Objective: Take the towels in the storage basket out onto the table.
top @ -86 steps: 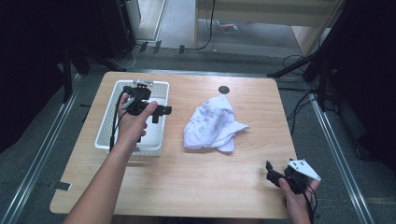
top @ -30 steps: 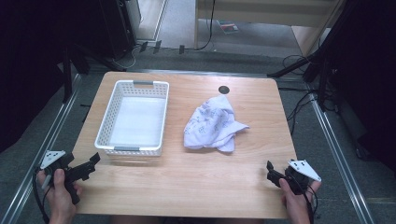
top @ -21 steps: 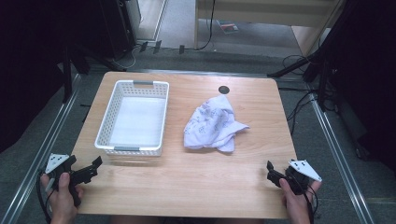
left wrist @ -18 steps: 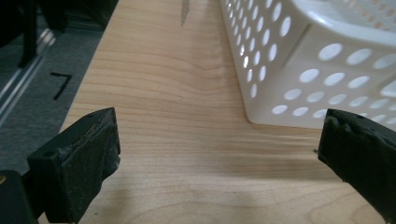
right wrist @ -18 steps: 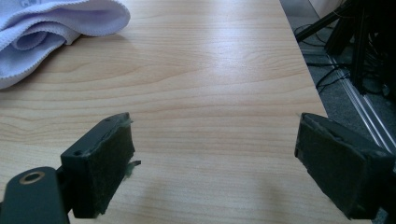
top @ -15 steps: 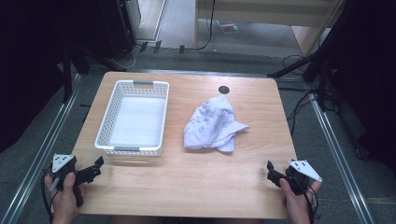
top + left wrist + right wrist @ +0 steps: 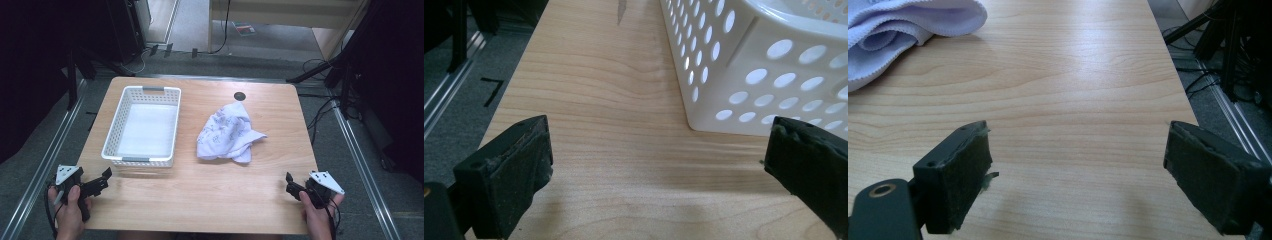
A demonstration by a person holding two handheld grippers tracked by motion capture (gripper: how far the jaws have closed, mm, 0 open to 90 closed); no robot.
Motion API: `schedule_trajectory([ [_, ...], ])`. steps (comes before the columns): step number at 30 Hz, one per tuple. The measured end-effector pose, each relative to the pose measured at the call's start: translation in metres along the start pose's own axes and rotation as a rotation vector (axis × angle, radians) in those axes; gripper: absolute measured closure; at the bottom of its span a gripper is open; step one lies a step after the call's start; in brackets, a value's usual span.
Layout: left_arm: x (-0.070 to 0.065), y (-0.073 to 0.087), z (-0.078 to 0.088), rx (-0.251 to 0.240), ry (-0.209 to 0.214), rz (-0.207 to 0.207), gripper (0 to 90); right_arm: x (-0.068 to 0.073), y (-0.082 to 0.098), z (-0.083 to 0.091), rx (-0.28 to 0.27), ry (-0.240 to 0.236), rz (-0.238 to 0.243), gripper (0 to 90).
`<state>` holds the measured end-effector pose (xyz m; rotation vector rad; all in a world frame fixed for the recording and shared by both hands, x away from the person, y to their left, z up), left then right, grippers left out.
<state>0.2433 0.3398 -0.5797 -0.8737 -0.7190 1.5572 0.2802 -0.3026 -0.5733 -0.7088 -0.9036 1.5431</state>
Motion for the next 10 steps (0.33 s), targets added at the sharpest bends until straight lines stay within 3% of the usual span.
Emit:
schedule_trajectory([
  [10, 0.0005, -0.0006, -0.0007, 0.003, 0.008, 0.009, 0.0, 0.0006, 0.0, -0.0004, 0.002, 0.006, 0.006, 12.0],
])
Point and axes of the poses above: each handheld gripper's, and its own axes: z roughly backward along the jaws, y roughly out of its underside, x roughly to its left, the point moved 5 cm from there along -z, roughly forward along the jaws, and after that the axes turned 4 degrees about -y, right-handed, at the moved point
